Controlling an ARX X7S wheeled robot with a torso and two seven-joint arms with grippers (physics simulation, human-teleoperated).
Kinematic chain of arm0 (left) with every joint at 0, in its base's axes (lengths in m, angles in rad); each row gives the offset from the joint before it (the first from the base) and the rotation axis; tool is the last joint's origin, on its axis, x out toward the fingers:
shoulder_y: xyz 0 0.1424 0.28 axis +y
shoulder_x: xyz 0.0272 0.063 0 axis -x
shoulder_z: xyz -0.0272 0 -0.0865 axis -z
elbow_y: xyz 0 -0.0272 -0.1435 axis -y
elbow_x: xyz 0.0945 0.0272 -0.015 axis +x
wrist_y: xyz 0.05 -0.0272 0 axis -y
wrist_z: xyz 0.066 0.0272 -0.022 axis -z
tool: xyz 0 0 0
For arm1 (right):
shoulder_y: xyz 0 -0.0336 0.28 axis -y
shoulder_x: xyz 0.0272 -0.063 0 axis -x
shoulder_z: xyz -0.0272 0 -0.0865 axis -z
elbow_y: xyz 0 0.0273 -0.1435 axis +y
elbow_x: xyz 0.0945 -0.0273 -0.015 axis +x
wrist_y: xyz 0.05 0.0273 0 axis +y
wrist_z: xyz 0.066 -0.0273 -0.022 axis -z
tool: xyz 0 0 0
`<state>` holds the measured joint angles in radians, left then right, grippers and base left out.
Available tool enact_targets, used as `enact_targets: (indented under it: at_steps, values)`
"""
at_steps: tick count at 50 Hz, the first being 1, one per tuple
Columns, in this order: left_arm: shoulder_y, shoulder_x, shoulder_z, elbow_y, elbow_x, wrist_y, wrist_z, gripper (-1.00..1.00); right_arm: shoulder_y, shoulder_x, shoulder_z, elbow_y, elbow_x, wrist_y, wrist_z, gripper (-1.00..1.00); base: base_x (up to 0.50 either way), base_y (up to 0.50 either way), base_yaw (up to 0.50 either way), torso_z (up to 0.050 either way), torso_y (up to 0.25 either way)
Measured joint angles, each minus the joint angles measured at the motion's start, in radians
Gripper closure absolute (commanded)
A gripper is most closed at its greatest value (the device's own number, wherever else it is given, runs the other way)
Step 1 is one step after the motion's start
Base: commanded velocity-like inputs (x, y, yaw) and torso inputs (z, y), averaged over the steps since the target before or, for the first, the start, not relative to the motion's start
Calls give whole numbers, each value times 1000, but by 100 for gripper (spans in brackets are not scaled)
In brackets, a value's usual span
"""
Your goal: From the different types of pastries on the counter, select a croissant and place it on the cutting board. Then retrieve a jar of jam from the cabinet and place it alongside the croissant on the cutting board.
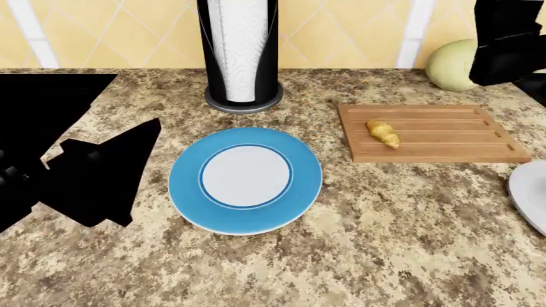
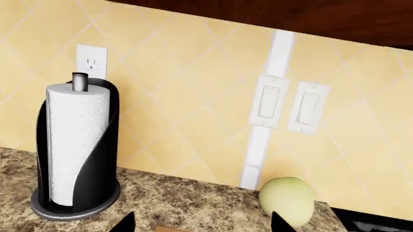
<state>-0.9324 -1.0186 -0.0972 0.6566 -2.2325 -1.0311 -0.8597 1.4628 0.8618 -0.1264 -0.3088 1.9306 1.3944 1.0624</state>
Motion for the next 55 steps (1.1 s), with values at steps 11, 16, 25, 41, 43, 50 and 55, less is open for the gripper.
enact_targets:
  at_steps: [11,16,25,41,43,50,55]
  values:
    - [6,41,-3,-3,21,24,9,-100,237,84,-80,32,212,-30,170,-100,0,0,0,0,0]
    - [11,59,-9,-2,25,37,12,-100,388,84,-138,101,239,6,198,-100,0,0,0,0,0]
    - [28,93,-35,7,40,58,30,-100,588,18,-198,226,106,89,127,-100,0,0,0,43,0]
    - [63,125,-89,19,62,80,60,-100,813,-123,-311,383,-451,130,-339,-100,0,0,0,50,0]
    - [66,126,-95,19,63,82,63,-100,828,-146,-312,398,-560,138,-432,-100,0,0,0,50,0]
    - [71,130,-109,20,67,87,73,-100,861,-291,-288,486,-1137,152,-949,-100,0,0,0,50,0]
    - [75,131,-119,19,70,89,81,-100,873,-437,-185,606,-1699,90,-1427,-100,0,0,0,50,0]
